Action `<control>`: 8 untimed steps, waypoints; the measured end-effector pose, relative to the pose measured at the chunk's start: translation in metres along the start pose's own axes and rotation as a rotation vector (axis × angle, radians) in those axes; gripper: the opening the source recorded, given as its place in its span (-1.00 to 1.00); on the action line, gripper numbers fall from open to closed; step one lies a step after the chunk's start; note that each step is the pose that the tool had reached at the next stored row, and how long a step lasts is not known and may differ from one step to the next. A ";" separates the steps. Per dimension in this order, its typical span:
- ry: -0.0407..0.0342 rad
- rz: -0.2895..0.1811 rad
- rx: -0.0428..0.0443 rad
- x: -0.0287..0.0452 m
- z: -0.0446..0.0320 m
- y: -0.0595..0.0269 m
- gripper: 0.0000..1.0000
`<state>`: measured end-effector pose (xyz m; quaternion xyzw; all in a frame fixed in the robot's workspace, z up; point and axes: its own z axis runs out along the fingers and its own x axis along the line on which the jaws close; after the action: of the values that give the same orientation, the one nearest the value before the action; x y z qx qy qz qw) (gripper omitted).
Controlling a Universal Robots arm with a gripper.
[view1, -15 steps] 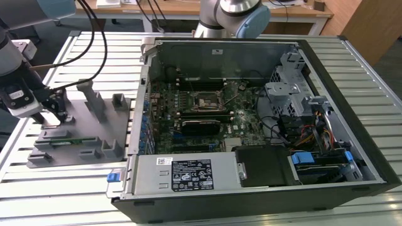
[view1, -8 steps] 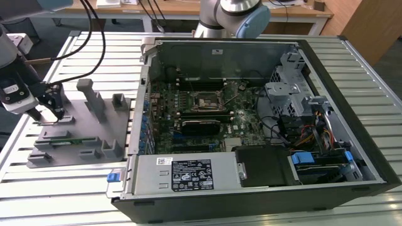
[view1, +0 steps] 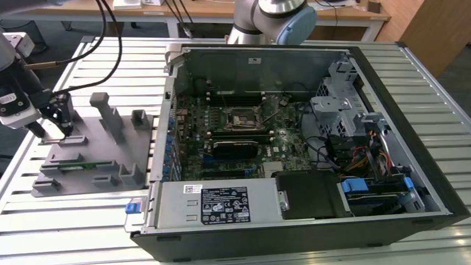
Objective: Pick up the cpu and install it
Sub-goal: 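Pick up the cpu and move it towards the insertion slot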
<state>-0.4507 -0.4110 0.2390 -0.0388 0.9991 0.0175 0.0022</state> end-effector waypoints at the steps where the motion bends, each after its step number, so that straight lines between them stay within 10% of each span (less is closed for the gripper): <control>1: 0.0000 0.000 -0.0009 0.0000 -0.0005 0.0000 0.06; 8: 0.0000 0.000 -0.0011 0.0000 -0.0081 0.0003 0.06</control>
<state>-0.4507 -0.4110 0.2472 -0.0388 0.9991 0.0181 0.0022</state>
